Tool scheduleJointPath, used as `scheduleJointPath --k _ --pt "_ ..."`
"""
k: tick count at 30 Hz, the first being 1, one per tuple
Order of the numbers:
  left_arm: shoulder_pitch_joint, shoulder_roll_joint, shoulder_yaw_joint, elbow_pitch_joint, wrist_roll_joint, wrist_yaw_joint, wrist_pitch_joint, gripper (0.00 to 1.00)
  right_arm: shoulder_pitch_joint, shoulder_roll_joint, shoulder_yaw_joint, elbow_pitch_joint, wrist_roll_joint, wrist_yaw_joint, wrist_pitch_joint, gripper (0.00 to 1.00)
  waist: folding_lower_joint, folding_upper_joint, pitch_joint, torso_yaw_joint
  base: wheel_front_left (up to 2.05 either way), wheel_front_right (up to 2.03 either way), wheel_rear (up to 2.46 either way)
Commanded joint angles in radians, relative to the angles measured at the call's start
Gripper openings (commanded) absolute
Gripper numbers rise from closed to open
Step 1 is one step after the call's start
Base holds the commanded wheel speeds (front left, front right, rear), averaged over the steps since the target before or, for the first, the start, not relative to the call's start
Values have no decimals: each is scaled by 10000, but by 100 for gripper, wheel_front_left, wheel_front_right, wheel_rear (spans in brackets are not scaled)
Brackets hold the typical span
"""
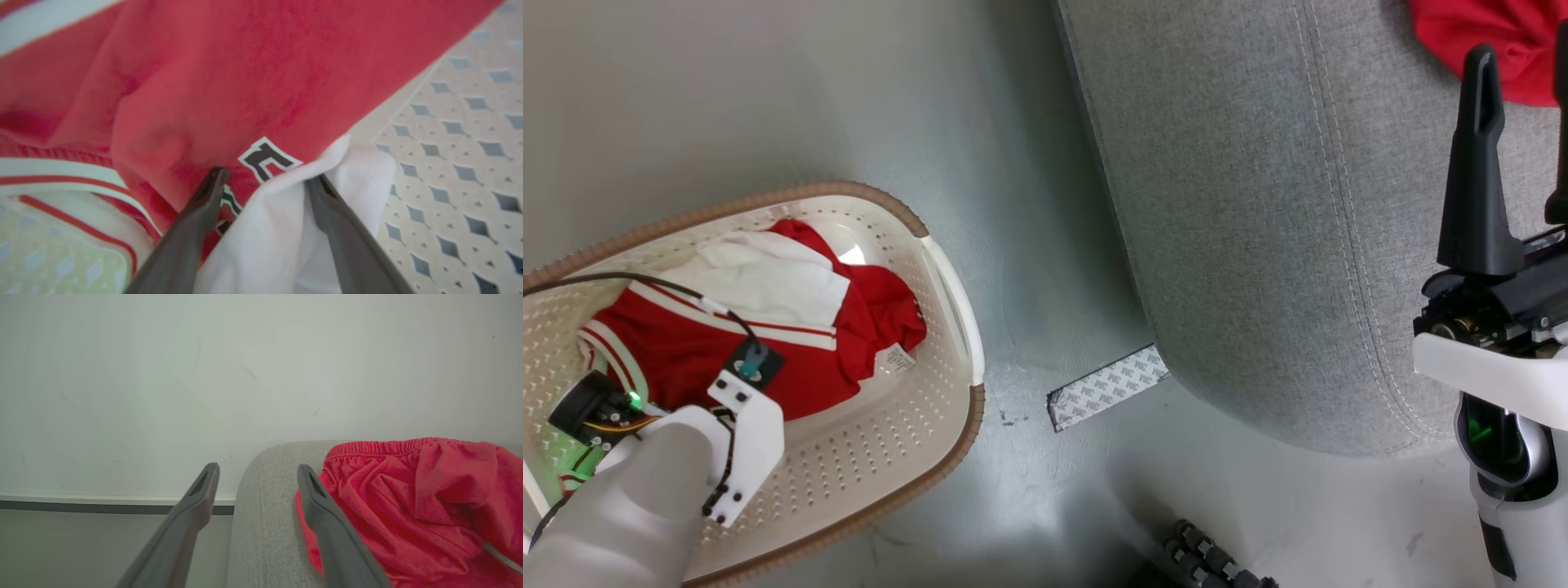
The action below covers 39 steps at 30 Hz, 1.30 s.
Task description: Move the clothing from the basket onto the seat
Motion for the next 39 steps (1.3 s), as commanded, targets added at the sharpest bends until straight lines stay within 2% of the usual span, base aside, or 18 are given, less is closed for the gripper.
scheduleJointPath --k 1,2,3,4,10,21,39 --pt "-32 55 3 33 -67 23 -73 96 -83 21 -40 -155 -119 6 7 100 -1 0 72 -25 0 0 0" --pt "-15 58 -7 45 -92 23 -81 75 -48 49 -46 -203 -138 6 9 100 -1 0 84 -21 0 0 0" --pt "16 37 -19 55 -115 22 -78 45 -17 65 -53 -244 -172 6 9 100 -1 0 89 -20 0 0 0" --pt "51 -7 -33 59 -158 22 -82 0 4 79 -62 -282 -206 6 9 100 -1 0 88 -21 0 0 0" --pt "33 -83 -85 71 -320 23 -328 0 -10 150 -77 -257 -262 6 9 100 -1 0 -21 -52 0 0 0" --pt "517 -815 36 78 -860 76 -1340 0 114 -68 -209 -97 -514 6 9 100 -1 0 -1423 372 0 0 0" --pt "1695 -2467 531 -14 -2269 6 -3912 0 1360 -1005 -16 843 -651 6 10 100 -1 0 -5537 1977 0 0 0"
